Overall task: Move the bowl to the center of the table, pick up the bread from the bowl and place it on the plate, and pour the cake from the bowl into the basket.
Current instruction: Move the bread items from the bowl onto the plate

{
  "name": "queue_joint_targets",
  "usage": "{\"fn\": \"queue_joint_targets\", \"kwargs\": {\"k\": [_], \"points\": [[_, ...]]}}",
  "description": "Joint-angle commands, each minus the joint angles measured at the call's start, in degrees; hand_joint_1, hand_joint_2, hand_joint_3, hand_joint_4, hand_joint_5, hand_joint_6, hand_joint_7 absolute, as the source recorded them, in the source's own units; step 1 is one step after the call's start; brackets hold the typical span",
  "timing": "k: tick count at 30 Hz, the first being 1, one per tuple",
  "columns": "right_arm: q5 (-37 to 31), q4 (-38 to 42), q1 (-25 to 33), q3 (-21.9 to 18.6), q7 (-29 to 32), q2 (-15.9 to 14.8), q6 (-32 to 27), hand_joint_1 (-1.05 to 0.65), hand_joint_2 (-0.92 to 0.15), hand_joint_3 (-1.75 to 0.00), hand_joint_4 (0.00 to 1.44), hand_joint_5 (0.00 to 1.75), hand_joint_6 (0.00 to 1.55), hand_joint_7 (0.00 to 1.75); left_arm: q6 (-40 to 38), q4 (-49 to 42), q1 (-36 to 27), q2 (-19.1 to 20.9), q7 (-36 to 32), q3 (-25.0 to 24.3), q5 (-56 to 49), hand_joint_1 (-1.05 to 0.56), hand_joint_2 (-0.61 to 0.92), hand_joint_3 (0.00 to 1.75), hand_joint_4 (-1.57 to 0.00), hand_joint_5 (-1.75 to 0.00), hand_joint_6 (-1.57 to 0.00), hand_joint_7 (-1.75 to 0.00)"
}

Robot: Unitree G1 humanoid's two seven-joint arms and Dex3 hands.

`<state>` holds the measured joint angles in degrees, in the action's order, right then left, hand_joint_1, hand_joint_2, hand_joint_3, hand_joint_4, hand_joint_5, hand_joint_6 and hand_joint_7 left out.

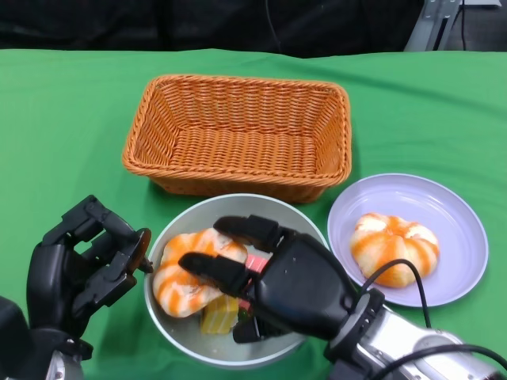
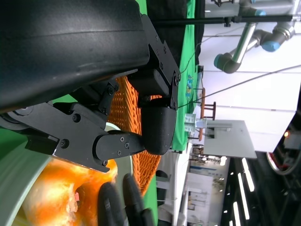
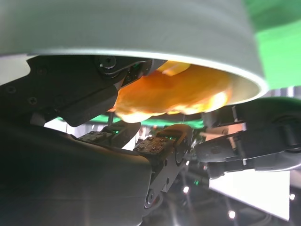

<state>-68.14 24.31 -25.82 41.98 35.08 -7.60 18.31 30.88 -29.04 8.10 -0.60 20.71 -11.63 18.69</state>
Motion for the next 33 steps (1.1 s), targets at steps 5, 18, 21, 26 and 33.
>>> {"fn": "queue_joint_targets", "kwargs": {"k": [5, 18, 21, 26, 33], "points": [[0.9, 5.35, -3.85, 1.03, 4.25, 1.78, -0.4, -0.53, -0.84, 0.0, 0.51, 0.22, 0.59, 0.02, 4.18, -1.59, 0.3, 0.69, -1.33, -0.94, -2.1, -0.35, 0.9, 0.11, -0.83, -1.75, -0.71, -1.72], [2.0, 9.95, -6.04, 1.94, 6.04, 1.9, -0.99, -0.46, -0.89, -0.01, 0.49, 0.61, 0.66, 0.0, 11.3, -2.92, 2.13, 0.29, -6.05, -1.04, -5.92, -0.3, 0.92, 0.15, -0.81, -1.59, -0.82, -1.31], [2.37, 10.21, -5.92, 1.66, 7.58, 1.5, -0.62, -0.46, -0.89, 0.0, 0.49, 0.63, 0.64, 0.0, 11.91, -2.92, 2.32, -0.02, -7.55, -0.77, -6.9, -0.29, 0.92, 0.13, -0.78, -1.7, -0.79, -1.43], [3.24, 10.06, -5.73, 1.07, 7.99, 0.25, -0.88, -0.47, -0.86, 0.0, 0.46, 0.59, 0.49, 0.01, 11.87, -2.49, 2.65, -0.53, -9.83, -0.87, -7.09, -0.11, 0.78, 0.63, -0.75, -1.71, -0.78, -1.4], [4.22, 10.54, -5.28, 0.58, 5.19, 0.77, -4.6, -0.5, -0.91, -0.01, 0.47, 0.55, 0.61, 0.06, 11.83, -1.41, 2.98, -0.02, -11.03, -1.56, -6.42, -0.06, 0.65, 0.95, -0.79, -1.59, -0.81, -1.34]]}}
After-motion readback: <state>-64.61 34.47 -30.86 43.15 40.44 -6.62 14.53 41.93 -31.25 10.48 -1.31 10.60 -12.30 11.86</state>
